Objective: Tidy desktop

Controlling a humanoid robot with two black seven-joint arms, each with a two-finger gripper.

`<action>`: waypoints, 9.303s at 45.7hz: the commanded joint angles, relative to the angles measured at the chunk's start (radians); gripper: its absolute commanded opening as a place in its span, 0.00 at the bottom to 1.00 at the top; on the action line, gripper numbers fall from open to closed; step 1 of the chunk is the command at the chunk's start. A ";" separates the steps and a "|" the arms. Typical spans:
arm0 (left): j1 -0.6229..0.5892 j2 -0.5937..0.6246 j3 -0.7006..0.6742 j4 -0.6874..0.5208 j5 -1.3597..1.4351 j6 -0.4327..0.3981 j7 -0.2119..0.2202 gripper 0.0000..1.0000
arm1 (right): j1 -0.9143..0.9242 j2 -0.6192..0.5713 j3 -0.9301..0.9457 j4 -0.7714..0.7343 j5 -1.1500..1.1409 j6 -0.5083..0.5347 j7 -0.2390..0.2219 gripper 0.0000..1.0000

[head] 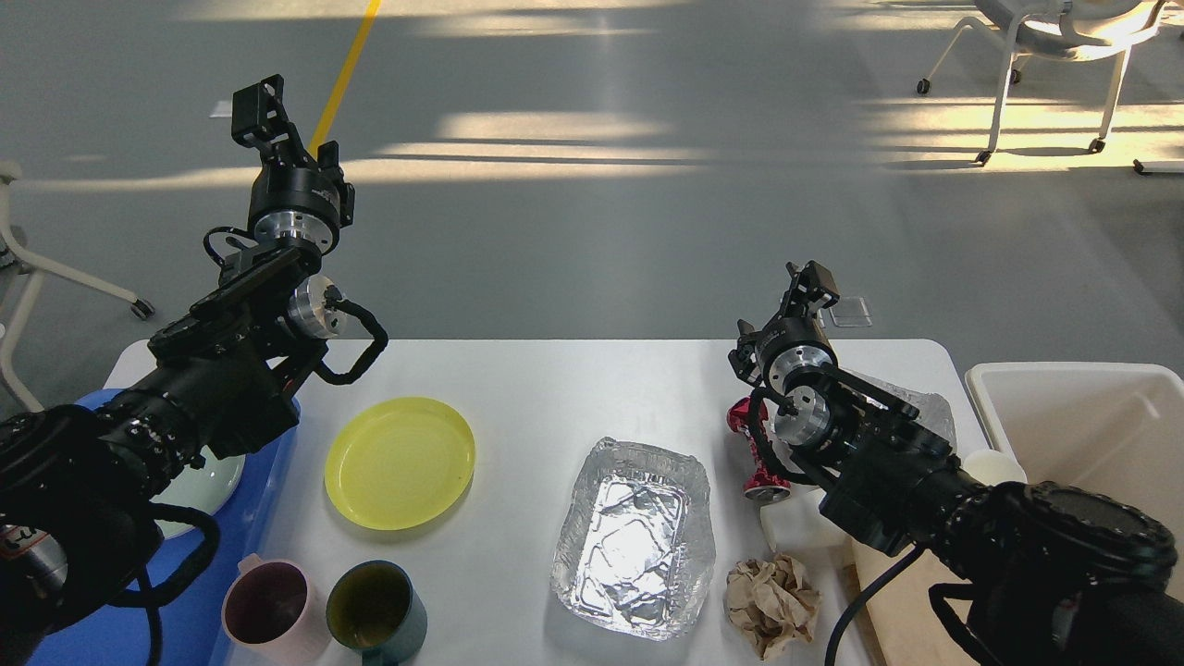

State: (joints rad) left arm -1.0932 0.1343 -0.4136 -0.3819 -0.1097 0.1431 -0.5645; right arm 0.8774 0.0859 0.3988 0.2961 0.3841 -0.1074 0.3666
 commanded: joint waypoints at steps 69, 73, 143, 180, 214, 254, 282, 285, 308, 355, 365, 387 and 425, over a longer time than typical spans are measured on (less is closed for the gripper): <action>-1.482 0.157 1.846 -0.718 0.234 -1.086 0.083 0.96 | 0.000 0.000 0.000 0.000 -0.001 0.000 0.000 1.00; -1.541 0.171 1.848 -0.753 0.234 -1.103 0.086 0.96 | 0.000 0.000 0.000 0.000 0.001 0.000 0.000 1.00; -1.438 0.192 1.981 -0.891 0.258 -1.103 0.238 0.96 | 0.000 0.000 0.000 0.000 -0.001 0.000 0.000 1.00; -0.944 0.246 2.086 -0.884 0.263 -1.103 0.242 0.96 | 0.000 0.000 0.000 0.000 0.001 0.000 0.000 1.00; -0.688 0.206 2.046 -0.887 0.266 -1.047 0.345 0.96 | 0.000 0.000 0.000 0.002 -0.001 0.000 0.000 1.00; -0.459 0.143 1.949 -0.807 0.265 -0.741 0.370 0.96 | 0.000 -0.002 0.000 0.000 -0.001 0.000 0.000 1.00; -0.378 0.114 1.894 -0.769 0.265 -0.675 0.370 0.45 | 0.000 0.000 0.000 0.000 -0.001 0.000 0.000 1.00; -0.381 0.116 1.894 -0.769 0.265 -0.675 0.370 0.34 | 0.000 0.000 0.000 0.002 -0.001 0.000 0.000 1.00; -0.392 0.122 1.898 -0.776 0.266 -0.709 0.371 0.00 | 0.000 0.000 0.000 0.000 -0.001 0.000 0.000 1.00; -0.758 0.274 1.929 -0.807 0.283 -1.089 0.376 0.00 | 0.000 0.000 0.000 0.000 -0.001 0.000 0.000 1.00; -0.987 0.350 1.954 -0.789 0.285 -1.103 0.376 0.00 | 0.000 0.000 0.000 0.000 -0.001 0.000 0.000 1.00; -1.464 0.456 1.990 -0.663 0.324 -1.103 0.388 0.00 | 0.000 0.000 0.000 0.000 0.001 0.000 0.000 1.00; -1.031 0.513 2.089 -0.725 0.416 -1.103 0.499 0.00 | 0.000 0.000 0.000 0.000 -0.001 0.000 0.000 1.00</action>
State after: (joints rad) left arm -2.2938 0.6050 1.6736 -1.0522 0.2315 -0.9593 -0.0652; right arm 0.8775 0.0861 0.3989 0.2964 0.3841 -0.1073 0.3666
